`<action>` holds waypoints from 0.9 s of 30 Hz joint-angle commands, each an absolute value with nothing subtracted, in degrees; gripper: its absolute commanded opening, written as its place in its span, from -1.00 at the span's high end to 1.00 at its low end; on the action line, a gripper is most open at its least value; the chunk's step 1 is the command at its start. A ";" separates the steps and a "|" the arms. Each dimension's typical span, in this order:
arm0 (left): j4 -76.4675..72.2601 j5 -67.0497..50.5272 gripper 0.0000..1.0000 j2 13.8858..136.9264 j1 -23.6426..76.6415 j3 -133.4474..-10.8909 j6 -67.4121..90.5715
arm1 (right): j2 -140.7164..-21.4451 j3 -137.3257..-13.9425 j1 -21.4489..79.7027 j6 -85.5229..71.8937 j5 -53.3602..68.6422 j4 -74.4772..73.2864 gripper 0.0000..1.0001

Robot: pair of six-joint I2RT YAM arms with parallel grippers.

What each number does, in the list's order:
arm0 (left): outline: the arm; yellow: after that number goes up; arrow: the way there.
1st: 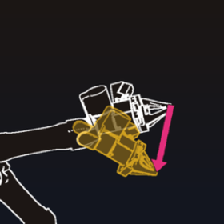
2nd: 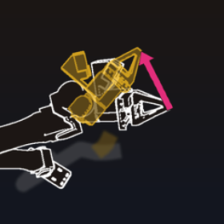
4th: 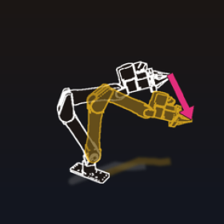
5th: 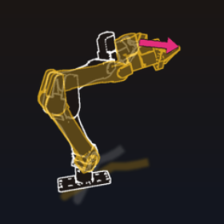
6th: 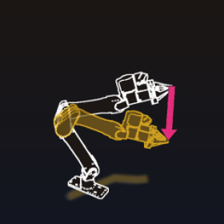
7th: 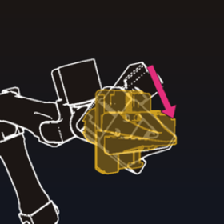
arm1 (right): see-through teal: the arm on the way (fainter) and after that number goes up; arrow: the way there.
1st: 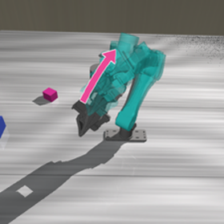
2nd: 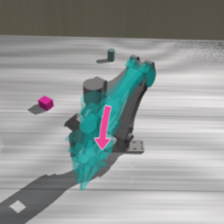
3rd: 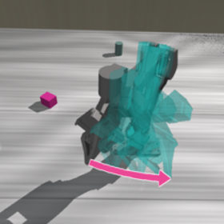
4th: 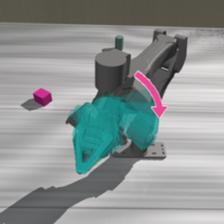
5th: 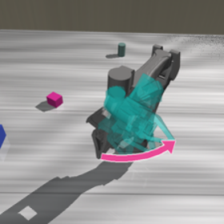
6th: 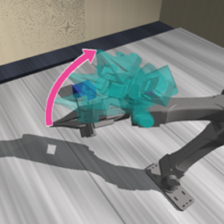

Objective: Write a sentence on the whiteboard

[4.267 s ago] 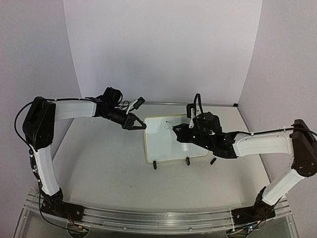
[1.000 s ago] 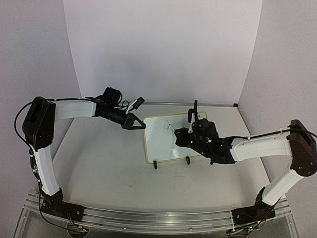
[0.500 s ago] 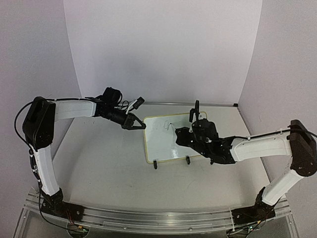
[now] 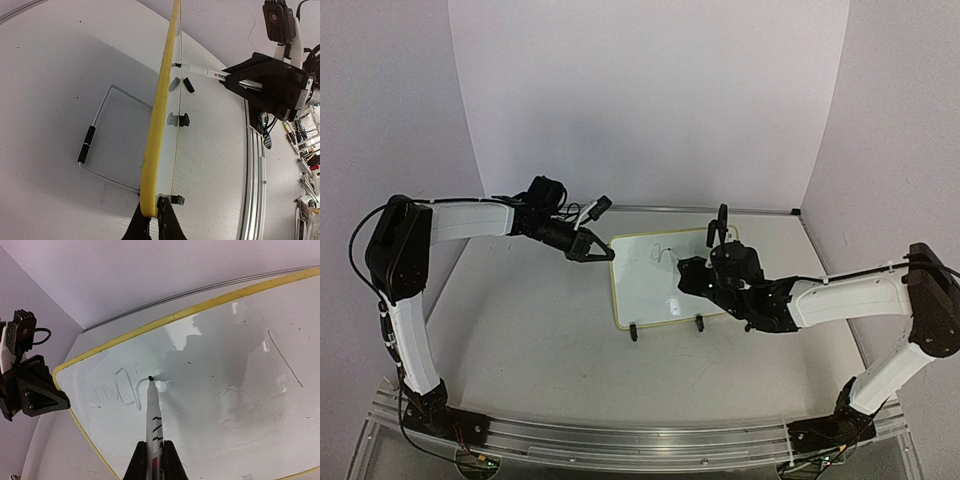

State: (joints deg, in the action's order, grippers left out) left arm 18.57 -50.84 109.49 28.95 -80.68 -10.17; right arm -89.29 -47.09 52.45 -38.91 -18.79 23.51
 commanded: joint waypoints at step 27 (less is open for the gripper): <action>20.83 -44.38 1.00 108.78 29.72 -81.30 -16.57 | -97.60 -62.47 58.12 -22.71 -16.09 19.82 1.00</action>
State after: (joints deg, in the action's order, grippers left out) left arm 18.61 -51.22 109.45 29.11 -80.68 -10.74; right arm -96.65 -60.09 57.93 -22.45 -13.56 20.58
